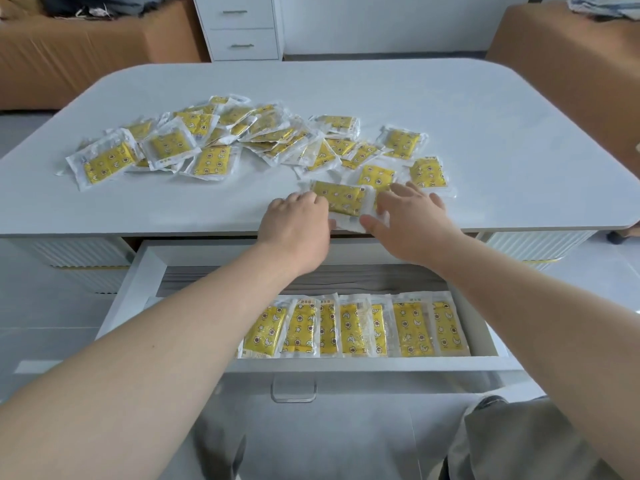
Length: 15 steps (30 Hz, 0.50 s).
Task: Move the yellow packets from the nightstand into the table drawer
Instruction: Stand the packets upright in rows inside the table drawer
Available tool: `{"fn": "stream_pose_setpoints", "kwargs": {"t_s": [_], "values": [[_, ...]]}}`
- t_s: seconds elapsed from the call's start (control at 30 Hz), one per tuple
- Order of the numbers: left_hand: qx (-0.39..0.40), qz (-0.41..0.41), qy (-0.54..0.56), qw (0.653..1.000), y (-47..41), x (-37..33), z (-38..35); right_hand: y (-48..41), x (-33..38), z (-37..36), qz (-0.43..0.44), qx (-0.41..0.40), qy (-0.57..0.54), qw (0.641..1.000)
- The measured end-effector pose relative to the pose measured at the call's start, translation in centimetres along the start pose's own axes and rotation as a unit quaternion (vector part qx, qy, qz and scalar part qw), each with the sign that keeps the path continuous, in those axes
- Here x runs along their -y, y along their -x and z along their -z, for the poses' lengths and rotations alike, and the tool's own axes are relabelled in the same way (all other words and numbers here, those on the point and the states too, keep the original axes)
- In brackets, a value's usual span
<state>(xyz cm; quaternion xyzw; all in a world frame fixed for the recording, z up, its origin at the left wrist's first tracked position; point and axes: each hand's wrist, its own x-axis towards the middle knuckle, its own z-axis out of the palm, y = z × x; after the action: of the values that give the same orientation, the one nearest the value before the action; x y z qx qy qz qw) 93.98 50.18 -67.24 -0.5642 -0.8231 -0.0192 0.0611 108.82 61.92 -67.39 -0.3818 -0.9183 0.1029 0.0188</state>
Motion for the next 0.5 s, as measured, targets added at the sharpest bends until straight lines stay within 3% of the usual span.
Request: {"fn": "stream_pose_setpoints", "kwargs": {"t_s": [0.13,0.27,0.5], "values": [[-0.027,0.003,-0.022,0.999,0.9,0.3,0.9,1.1,0.8,0.5,-0.008,-0.028,-0.059,0.998],[0.000,0.005,-0.064,0.998,1.3,0.7,0.8,1.5,1.7,0.8,-0.049,-0.041,-0.132,0.989],[0.024,0.060,-0.004,0.998,1.0,1.3,1.2,0.6,2.3,0.7,-0.091,-0.048,-0.069,0.992]]}}
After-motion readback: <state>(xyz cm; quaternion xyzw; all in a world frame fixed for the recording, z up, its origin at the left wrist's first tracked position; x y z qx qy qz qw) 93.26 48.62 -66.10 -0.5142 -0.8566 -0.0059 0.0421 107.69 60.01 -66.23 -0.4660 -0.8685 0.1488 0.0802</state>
